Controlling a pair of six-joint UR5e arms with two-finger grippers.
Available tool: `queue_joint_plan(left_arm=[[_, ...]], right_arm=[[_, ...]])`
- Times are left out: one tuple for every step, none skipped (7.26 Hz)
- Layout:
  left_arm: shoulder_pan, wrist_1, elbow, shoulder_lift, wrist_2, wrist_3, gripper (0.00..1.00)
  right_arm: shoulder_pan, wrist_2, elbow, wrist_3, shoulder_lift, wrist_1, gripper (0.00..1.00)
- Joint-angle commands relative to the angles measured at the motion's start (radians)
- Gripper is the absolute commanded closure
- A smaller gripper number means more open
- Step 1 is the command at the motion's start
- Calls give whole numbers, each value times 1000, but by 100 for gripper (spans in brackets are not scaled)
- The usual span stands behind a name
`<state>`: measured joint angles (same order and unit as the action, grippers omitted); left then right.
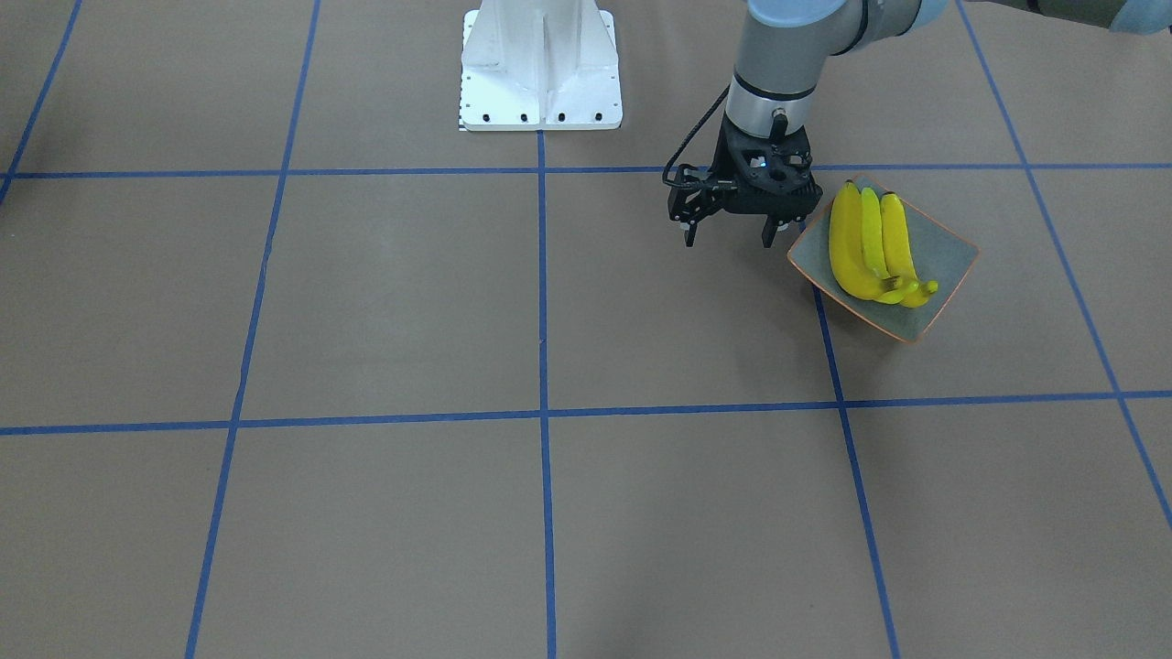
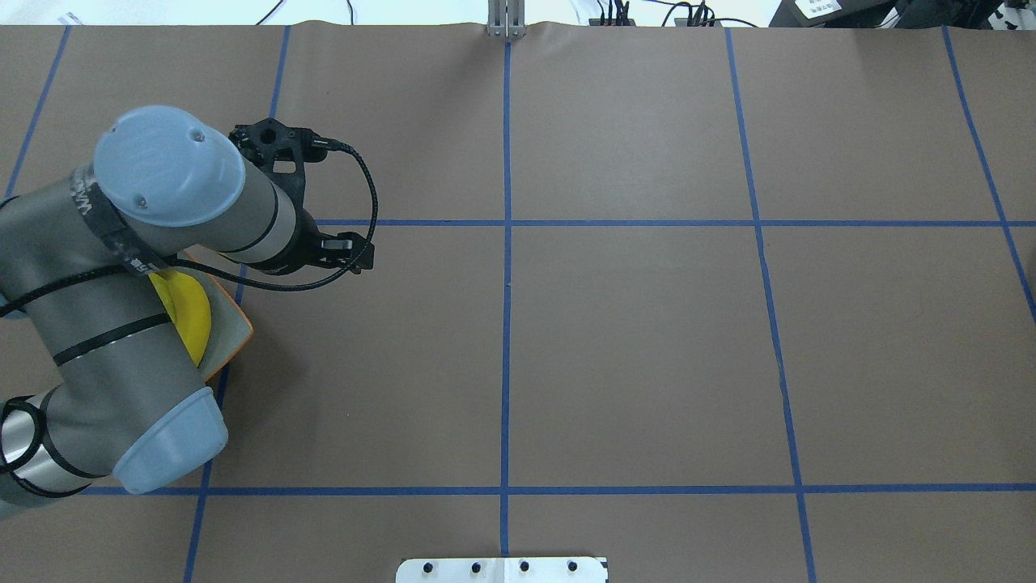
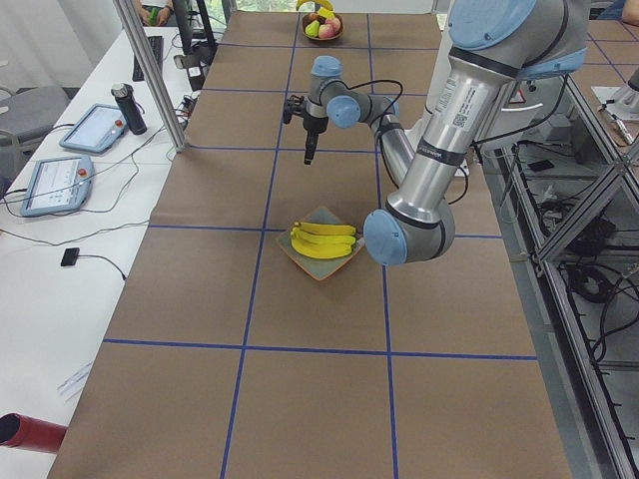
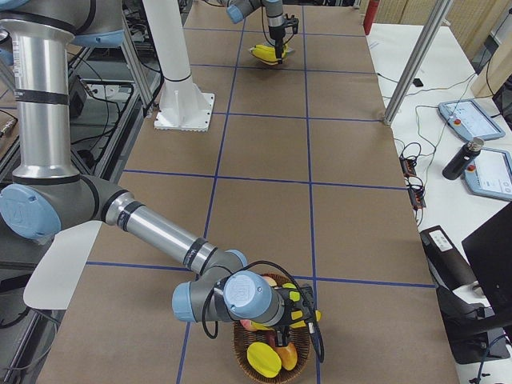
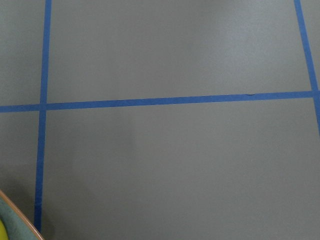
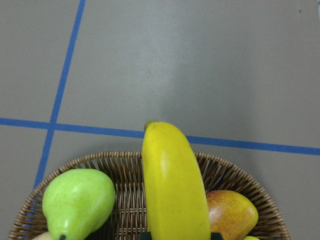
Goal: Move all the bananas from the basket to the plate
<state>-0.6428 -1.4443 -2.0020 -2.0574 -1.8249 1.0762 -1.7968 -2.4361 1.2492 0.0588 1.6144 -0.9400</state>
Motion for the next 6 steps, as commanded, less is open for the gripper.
queue_joint_plan(left_arm=[[6, -37, 5, -13, -1, 54, 0], [6, -142, 32, -12, -1, 92, 0], [8, -253, 76, -13, -1, 156, 0], [9, -374, 122, -16, -1, 209, 0], [12, -469, 164, -33, -1, 262, 0], [26, -496, 195, -70, -1, 274, 0]], right_arm=[[96, -110, 71, -96, -25, -43, 100], [170, -165, 110, -257, -46, -34, 100], [257, -167, 181, -371, -77, -33, 100], [325, -169, 218, -502, -132, -33, 100], [393, -167, 263, -607, -175, -34, 100], [460, -167, 297, -705, -224, -33, 100]])
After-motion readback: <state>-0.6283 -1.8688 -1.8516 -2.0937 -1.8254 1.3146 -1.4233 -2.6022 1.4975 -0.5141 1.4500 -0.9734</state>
